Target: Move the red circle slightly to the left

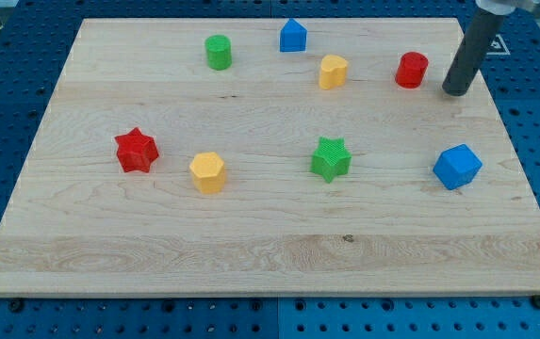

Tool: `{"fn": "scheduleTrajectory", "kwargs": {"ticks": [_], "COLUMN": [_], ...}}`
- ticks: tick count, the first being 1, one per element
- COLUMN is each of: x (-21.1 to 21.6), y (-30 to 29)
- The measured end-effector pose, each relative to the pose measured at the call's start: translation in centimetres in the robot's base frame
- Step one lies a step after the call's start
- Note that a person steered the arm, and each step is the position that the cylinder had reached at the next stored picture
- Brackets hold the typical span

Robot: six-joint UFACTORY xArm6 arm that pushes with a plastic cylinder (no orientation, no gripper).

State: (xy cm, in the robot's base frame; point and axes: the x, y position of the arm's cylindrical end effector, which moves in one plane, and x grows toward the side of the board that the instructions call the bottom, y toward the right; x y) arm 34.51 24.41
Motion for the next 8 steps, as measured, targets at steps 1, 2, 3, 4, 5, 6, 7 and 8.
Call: {"fn": "scheduleTrajectory", "kwargs": {"ticks": [1,2,3,4,5,6,7,8], "x": [-1.8,-3.5,-3.8,-3.5,-2.3,-2.1,0.0,7.0], "y": [-0.9,-1.4,-1.5,-1.9,-3.2,-3.7,0.3,6.0]}}
